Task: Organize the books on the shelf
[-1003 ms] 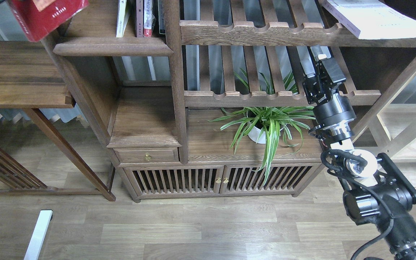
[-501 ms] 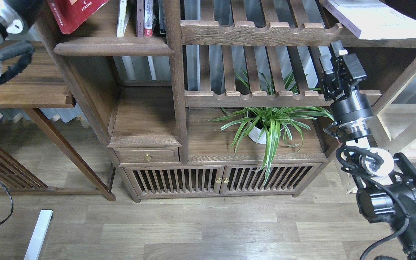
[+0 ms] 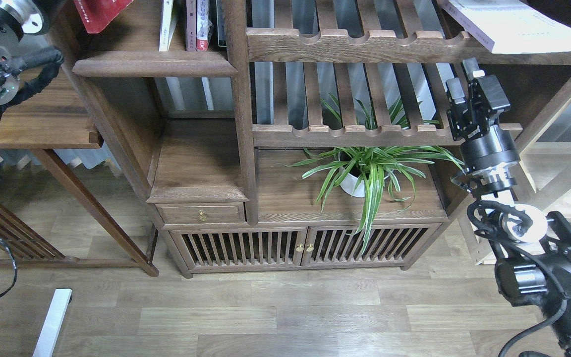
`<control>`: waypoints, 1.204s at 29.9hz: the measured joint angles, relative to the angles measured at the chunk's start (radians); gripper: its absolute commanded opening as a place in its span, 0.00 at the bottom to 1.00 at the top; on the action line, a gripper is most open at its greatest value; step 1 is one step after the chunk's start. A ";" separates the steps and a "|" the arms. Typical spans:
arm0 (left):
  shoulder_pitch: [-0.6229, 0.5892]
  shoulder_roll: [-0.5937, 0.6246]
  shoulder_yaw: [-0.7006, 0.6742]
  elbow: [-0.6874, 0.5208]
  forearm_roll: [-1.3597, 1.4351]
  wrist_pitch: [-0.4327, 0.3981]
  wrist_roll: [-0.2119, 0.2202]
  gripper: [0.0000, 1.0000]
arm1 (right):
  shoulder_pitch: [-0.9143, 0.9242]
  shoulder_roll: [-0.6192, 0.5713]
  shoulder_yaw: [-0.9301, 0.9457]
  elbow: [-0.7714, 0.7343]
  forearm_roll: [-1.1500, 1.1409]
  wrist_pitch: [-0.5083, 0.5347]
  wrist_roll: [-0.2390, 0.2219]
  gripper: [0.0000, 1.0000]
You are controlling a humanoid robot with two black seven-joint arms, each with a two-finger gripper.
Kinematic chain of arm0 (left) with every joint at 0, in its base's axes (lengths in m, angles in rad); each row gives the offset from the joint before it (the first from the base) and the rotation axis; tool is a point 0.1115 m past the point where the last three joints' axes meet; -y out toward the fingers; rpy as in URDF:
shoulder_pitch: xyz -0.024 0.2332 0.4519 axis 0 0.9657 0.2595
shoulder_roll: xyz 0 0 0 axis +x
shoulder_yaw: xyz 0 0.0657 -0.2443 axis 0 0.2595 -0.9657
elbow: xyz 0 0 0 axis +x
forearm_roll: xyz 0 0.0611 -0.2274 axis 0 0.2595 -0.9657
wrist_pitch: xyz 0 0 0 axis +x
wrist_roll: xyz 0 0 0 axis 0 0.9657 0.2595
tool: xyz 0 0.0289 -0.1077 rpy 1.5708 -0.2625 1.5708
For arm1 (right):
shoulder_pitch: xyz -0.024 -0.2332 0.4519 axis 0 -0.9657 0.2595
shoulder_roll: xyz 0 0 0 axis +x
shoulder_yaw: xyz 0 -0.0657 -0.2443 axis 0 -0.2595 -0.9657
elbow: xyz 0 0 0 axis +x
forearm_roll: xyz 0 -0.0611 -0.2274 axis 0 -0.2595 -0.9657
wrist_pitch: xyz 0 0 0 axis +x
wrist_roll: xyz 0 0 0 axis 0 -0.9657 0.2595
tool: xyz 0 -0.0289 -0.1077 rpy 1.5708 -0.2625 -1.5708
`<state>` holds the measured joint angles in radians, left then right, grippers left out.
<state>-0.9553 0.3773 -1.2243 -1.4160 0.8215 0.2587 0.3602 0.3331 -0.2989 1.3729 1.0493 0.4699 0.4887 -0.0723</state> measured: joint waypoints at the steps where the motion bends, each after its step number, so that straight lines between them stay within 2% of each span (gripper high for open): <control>1: -0.009 0.000 0.011 0.016 -0.001 -0.002 -0.023 0.00 | 0.000 0.000 0.000 -0.001 0.000 0.000 0.000 0.66; 4: -0.051 -0.003 0.067 0.075 -0.009 -0.006 -0.099 0.00 | 0.001 0.001 0.000 -0.002 0.003 0.000 0.000 0.66; 8: -0.117 -0.008 0.142 0.172 -0.044 -0.008 -0.173 0.00 | 0.001 0.001 0.000 -0.003 0.008 0.000 0.000 0.66; 17: -0.184 -0.009 0.235 0.302 -0.111 -0.015 -0.221 0.00 | 0.001 0.000 0.021 -0.010 0.015 0.000 0.000 0.65; 23: -0.203 -0.017 0.241 0.394 -0.140 -0.076 -0.294 0.00 | 0.001 -0.002 0.027 -0.011 0.016 0.000 -0.001 0.65; 30: -0.212 -0.048 0.257 0.466 -0.152 -0.088 -0.363 0.01 | 0.001 -0.004 0.035 -0.011 0.019 0.000 -0.001 0.65; 36: -0.243 -0.090 0.265 0.527 -0.153 -0.089 -0.385 0.03 | 0.001 -0.008 0.046 -0.011 0.020 0.000 -0.001 0.65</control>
<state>-1.1987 0.2875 -0.9589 -0.8885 0.6688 0.1701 -0.0244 0.3345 -0.3067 1.4186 1.0385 0.4894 0.4887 -0.0736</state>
